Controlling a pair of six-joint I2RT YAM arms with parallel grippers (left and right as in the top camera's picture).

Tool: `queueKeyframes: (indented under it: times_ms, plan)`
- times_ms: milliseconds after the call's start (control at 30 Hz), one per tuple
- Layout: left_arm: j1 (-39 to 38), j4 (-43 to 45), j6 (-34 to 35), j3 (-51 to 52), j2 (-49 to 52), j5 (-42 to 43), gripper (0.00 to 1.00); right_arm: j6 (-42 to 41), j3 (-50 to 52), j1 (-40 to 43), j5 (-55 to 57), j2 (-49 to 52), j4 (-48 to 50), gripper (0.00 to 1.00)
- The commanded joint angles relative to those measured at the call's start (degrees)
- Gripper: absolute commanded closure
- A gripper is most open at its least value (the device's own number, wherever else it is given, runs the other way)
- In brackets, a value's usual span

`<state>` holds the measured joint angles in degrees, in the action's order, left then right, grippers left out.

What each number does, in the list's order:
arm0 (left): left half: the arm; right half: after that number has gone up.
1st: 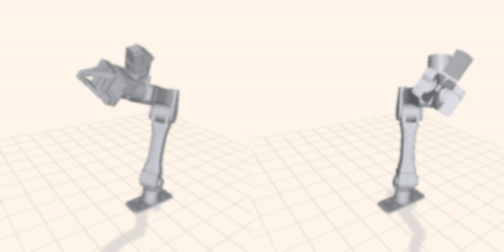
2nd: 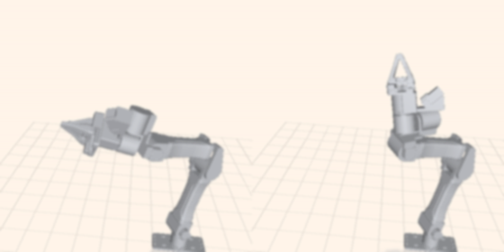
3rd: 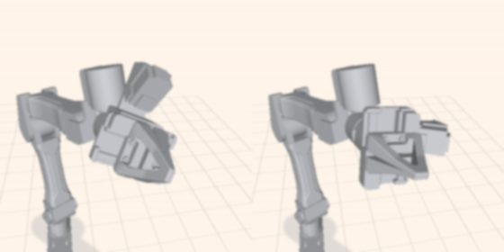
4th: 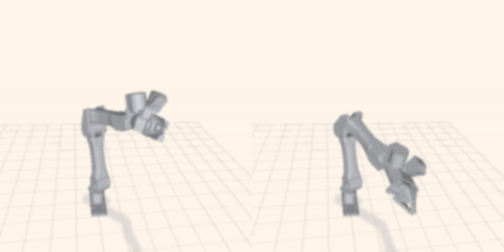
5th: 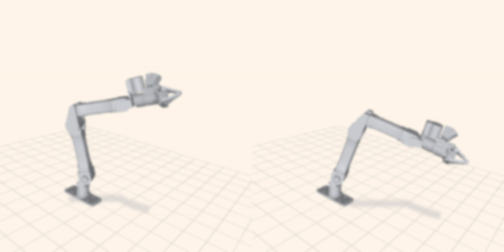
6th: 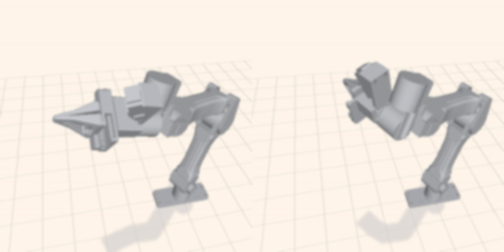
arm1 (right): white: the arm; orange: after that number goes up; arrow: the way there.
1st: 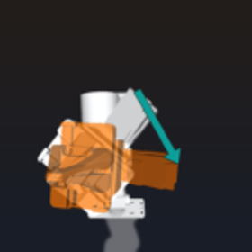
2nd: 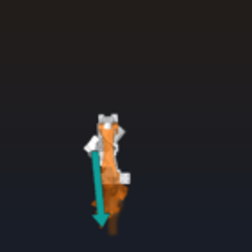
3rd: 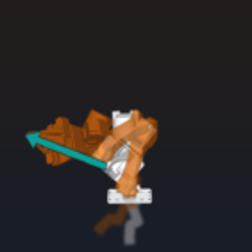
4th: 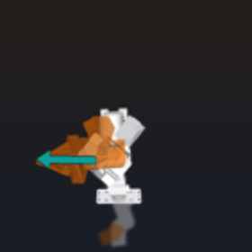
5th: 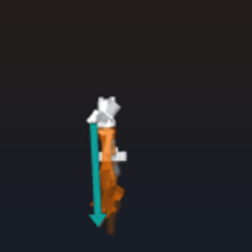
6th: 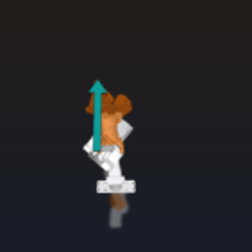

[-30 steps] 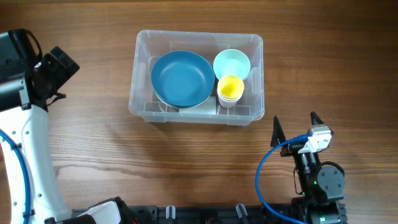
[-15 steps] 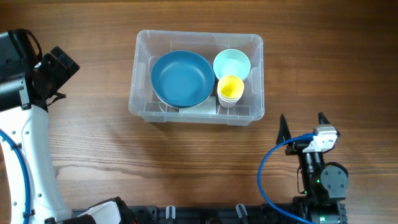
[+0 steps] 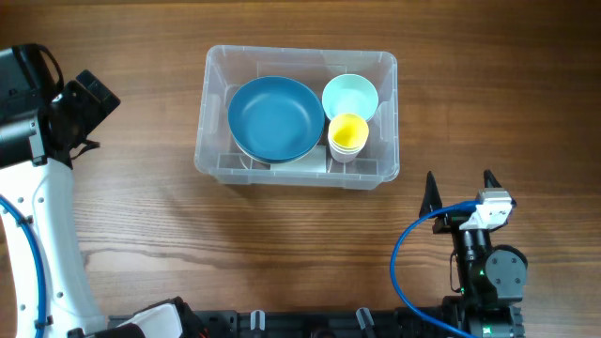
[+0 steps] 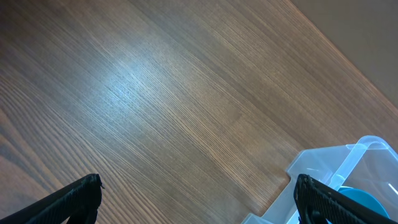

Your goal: Pack container

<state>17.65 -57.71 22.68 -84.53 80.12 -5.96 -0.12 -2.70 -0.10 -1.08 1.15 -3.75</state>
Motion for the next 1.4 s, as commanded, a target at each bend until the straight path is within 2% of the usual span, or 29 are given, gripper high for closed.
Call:
queueKeyframes:
  times_ms: [0, 700, 833, 1067, 1367]
  plan:
    - [0.26, -0.02, 0.5, -0.72, -0.46, 0.07, 0.0, -0.96, 0.7, 0.33, -0.5, -0.87, 0.31, 0.0]
    - [0.13, -0.02, 0.52, -0.72, -0.57, 0.09, 0.0, -0.96, 0.7, 0.33, -0.5, -0.87, 0.31, 0.0]
    - [0.15, -0.02, 0.5, -0.72, -3.32, 0.09, 0.0, -0.96, 0.7, 0.33, -0.5, -0.87, 0.31, 0.0]
    - [0.11, -0.02, 0.52, -0.72, -16.7, 0.07, 0.0, -0.96, 0.7, 0.33, -0.5, -0.87, 0.33, 0.0]
    - [-0.57, -0.02, 0.5, -0.72, -41.94, 0.07, 0.0, -0.96, 0.7, 0.33, -0.5, -0.87, 0.31, 0.0]
